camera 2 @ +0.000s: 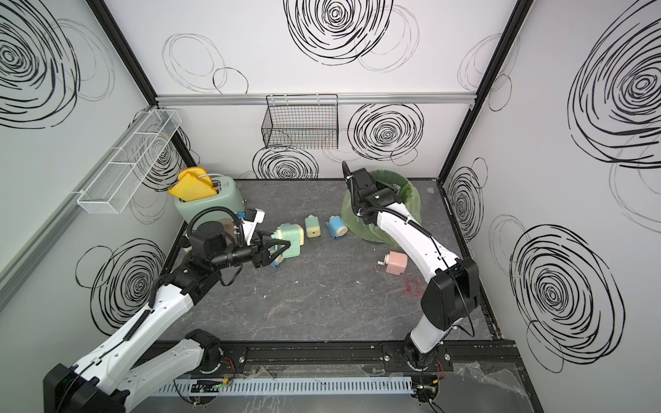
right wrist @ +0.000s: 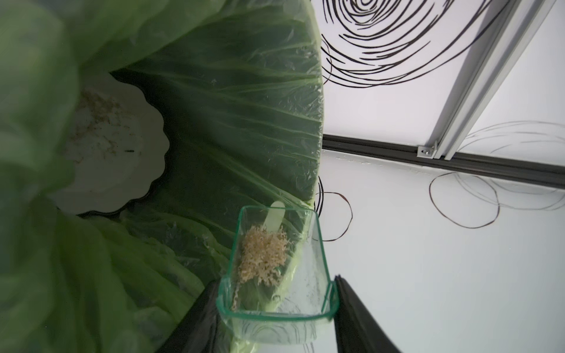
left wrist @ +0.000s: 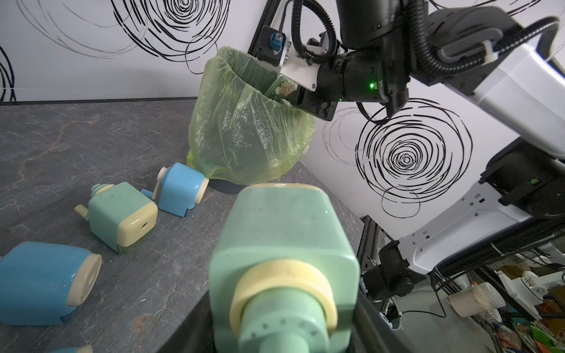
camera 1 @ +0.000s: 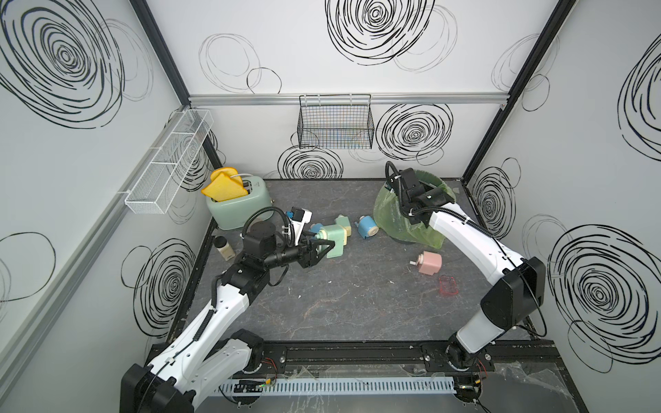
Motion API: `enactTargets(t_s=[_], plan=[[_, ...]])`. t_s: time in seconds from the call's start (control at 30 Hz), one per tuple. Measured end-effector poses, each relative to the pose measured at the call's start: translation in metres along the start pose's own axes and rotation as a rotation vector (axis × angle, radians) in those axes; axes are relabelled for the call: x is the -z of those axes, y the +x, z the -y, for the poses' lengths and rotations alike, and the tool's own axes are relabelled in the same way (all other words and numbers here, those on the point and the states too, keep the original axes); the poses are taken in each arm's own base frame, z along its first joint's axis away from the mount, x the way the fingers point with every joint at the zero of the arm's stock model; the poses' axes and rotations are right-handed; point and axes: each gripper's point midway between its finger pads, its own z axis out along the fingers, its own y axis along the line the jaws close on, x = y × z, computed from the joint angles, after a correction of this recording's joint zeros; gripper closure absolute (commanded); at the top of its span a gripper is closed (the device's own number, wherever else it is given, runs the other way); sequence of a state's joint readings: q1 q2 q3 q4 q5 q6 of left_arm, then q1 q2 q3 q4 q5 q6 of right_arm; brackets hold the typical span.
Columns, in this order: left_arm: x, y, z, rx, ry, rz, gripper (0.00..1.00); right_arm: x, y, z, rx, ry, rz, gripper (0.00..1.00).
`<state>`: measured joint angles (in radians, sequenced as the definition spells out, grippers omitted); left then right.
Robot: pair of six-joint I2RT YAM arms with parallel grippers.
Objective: Take out the pencil sharpener tray and clean the shavings
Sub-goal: Pour the shavings into the trash bin.
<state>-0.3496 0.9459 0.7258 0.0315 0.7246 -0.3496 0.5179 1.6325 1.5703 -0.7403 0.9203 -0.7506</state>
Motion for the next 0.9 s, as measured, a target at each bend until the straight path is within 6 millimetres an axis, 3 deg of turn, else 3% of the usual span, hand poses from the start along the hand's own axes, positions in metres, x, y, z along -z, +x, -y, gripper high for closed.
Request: enactTargets(t_s=[0.43, 0.9], plan=[[-0.001, -0.002, 0.002, 0.006, 0.022, 0.003, 0.87, 0.006, -0.004, 0.01, 0.196, 0.019, 0.037, 0.6], [-0.001, -0.001, 0.004, 0.009, 0.032, -0.001, 0.87, 0.013, -0.001, 0.019, 0.304, 0.045, 0.063, 0.69]])
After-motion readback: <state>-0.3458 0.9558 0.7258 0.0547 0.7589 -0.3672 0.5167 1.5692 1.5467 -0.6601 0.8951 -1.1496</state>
